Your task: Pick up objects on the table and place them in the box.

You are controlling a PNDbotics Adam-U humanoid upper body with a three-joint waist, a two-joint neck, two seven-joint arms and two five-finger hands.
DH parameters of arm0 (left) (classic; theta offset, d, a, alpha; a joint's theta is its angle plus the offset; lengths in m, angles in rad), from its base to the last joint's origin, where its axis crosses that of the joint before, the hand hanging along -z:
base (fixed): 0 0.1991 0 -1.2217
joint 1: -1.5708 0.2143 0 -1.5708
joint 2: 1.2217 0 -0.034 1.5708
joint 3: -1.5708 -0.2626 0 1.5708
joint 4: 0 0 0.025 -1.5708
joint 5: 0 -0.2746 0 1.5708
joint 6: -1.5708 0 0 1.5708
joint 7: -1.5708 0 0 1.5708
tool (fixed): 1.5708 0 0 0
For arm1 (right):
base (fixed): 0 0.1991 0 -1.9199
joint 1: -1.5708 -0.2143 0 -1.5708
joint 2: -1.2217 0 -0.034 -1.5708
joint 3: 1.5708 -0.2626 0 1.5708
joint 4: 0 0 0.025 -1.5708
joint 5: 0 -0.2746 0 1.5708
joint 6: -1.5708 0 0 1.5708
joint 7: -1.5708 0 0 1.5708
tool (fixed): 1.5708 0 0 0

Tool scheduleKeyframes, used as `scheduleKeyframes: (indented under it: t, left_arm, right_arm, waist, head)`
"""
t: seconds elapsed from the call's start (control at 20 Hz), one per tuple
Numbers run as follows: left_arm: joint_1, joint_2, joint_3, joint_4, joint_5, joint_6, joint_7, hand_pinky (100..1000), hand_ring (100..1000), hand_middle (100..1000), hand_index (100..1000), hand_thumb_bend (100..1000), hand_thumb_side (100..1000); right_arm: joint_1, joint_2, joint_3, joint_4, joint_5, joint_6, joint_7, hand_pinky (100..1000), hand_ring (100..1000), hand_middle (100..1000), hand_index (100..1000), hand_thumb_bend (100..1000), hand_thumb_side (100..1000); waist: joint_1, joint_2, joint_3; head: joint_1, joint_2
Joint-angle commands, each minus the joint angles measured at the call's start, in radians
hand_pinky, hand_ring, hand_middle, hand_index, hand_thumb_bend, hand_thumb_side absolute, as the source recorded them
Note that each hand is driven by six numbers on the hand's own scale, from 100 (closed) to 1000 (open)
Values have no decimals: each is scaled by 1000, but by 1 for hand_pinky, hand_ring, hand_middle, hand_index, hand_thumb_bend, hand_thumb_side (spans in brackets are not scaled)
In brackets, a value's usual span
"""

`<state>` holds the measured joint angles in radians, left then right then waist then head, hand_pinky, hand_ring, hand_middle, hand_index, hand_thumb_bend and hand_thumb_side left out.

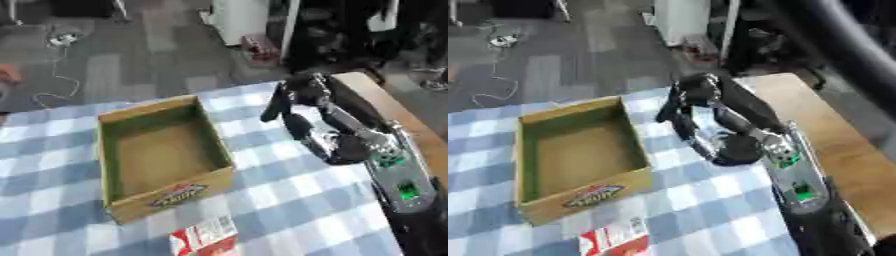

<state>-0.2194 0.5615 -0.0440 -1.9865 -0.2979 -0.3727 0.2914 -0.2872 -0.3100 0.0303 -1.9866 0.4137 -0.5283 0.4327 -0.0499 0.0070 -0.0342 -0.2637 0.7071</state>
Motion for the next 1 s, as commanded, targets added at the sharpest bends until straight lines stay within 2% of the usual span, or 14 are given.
scheduleKeyframes:
  t: [0.05,0.5,0.6,0.8,1.0]
  left_arm:
    - [-10,22,7,-13,-1,-2,-4,291,374,516,622,104,975]
    - [-10,23,7,-13,-3,0,-7,303,383,524,632,103,959]
    - [-8,24,7,-13,-17,8,-24,324,402,544,651,103,991]
    - [5,29,-1,-13,-79,57,-122,374,449,596,701,111,1000]
    - [22,27,-12,-13,-173,117,-280,440,516,677,759,110,1000]
  right_arm:
    - [-16,-17,-3,-13,-1,1,0,379,346,478,645,100,1000]
    - [-15,-17,-4,-13,-1,2,0,379,345,479,647,100,1000]
    - [-15,-17,-3,-13,-2,3,1,379,345,479,647,100,1000]
    - [-18,-12,-15,-13,3,10,-2,380,345,478,644,100,1000]
    - [-23,-2,-29,-13,11,18,-15,380,344,479,645,100,1000]
  waist:
    - [2,-7,-1]
    - [1,-7,-1]
    - [1,-7,-1]
    - [2,-5,-7]
    - [4,0,-13]
  head:
    - [5,-2]
    - [8,12]
    - [7,19]
    - [26,55]
    - [29,62]
